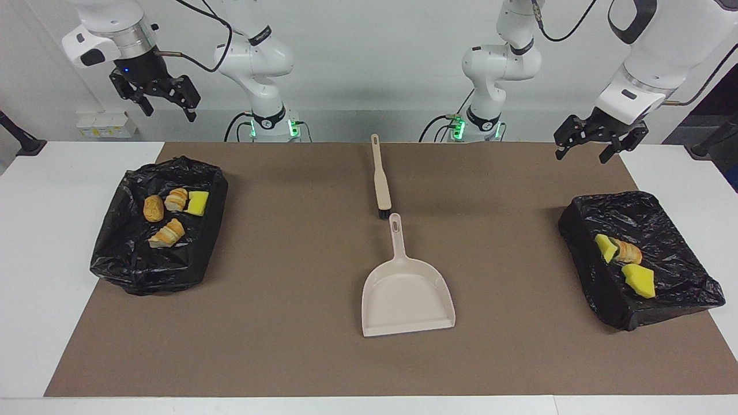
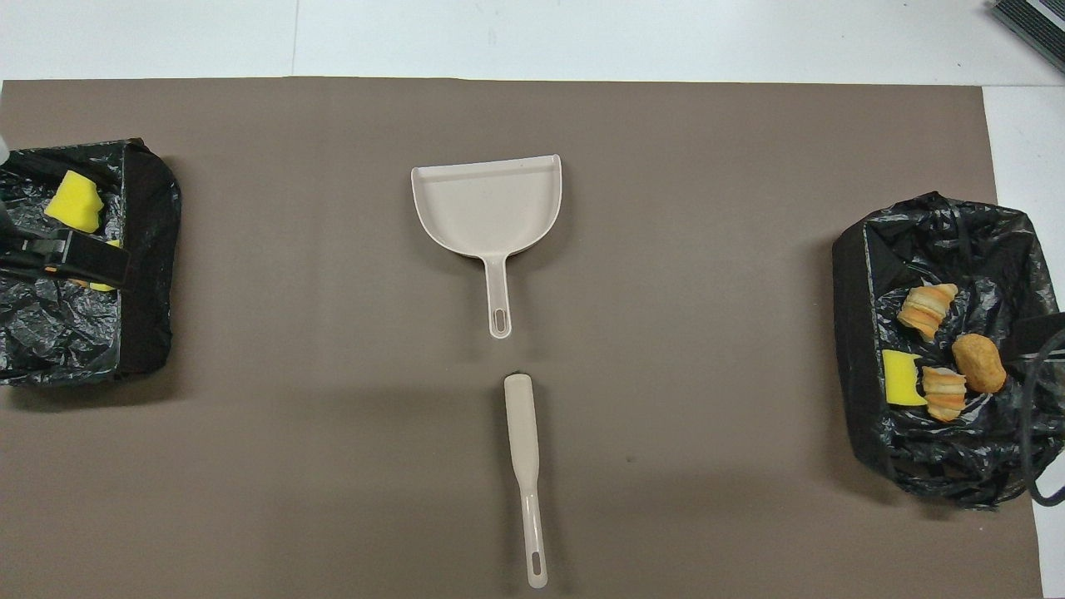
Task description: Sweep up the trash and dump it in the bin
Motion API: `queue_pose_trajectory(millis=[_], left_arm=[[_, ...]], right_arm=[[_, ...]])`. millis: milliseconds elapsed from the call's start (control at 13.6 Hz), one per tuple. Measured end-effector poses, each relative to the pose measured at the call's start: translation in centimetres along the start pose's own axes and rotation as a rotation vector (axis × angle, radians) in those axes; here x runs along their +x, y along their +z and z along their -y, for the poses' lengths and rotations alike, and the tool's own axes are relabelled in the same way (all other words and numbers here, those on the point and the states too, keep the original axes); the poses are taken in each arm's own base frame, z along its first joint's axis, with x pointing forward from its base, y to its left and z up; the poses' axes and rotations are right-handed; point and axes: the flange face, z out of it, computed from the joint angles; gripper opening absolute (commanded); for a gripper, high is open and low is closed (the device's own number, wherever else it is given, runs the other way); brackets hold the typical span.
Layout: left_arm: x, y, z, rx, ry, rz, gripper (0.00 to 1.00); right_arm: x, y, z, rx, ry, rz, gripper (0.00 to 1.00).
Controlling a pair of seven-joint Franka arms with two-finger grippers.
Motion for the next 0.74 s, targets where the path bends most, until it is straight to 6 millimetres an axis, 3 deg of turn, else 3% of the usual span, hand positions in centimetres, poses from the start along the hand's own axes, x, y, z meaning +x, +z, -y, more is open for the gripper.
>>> queue_pose_trajectory(millis=[736], left_arm=[[-1.7,-0.3,-0.1,-0.002,0.019,0.031,1.00]], right_arm=[[0.0,0.0,0.0,0.000,0.000,0.000,1.00]])
